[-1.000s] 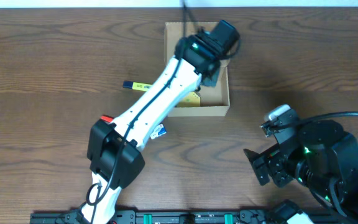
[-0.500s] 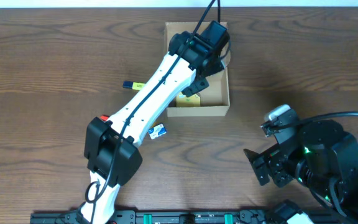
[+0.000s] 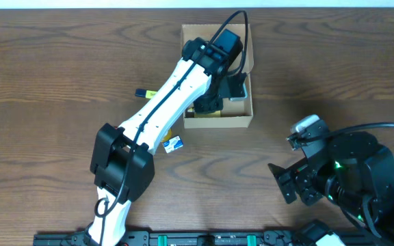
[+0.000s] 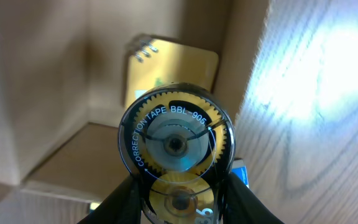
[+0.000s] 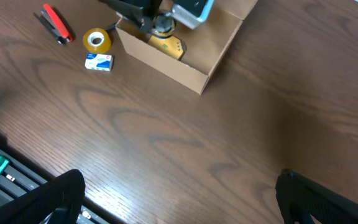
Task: Pack container
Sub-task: 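Lower the correction tape onto the notepad and open the left gripper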
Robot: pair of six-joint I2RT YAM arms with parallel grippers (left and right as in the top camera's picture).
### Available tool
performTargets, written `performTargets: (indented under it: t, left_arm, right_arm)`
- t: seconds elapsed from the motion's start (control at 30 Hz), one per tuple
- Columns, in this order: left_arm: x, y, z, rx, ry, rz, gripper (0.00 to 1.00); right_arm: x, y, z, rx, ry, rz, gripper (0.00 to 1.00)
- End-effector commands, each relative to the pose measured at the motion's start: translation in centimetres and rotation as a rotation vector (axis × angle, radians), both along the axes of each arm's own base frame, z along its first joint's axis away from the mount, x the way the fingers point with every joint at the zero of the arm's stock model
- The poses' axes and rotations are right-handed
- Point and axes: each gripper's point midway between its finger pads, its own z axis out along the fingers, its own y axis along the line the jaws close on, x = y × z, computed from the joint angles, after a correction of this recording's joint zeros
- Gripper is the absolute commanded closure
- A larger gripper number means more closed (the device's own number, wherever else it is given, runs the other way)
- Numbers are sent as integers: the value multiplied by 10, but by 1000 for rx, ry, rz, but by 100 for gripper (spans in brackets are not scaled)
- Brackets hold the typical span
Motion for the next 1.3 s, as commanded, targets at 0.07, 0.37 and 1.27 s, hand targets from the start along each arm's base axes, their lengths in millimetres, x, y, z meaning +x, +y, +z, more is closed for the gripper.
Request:
performTargets:
  t: [0.07, 0.37, 1.27]
  left_arm:
    - [-8, 4, -15, 11, 56, -55, 94]
    - [3, -2, -14, -30, 21, -131, 94]
    - [18, -11, -38, -165, 49, -421, 94]
  right_arm:
    - [1, -3, 0, 9, 3, -26, 1]
    - [1, -3, 0, 9, 3, -26, 1]
    - [1, -3, 0, 9, 3, -26, 1]
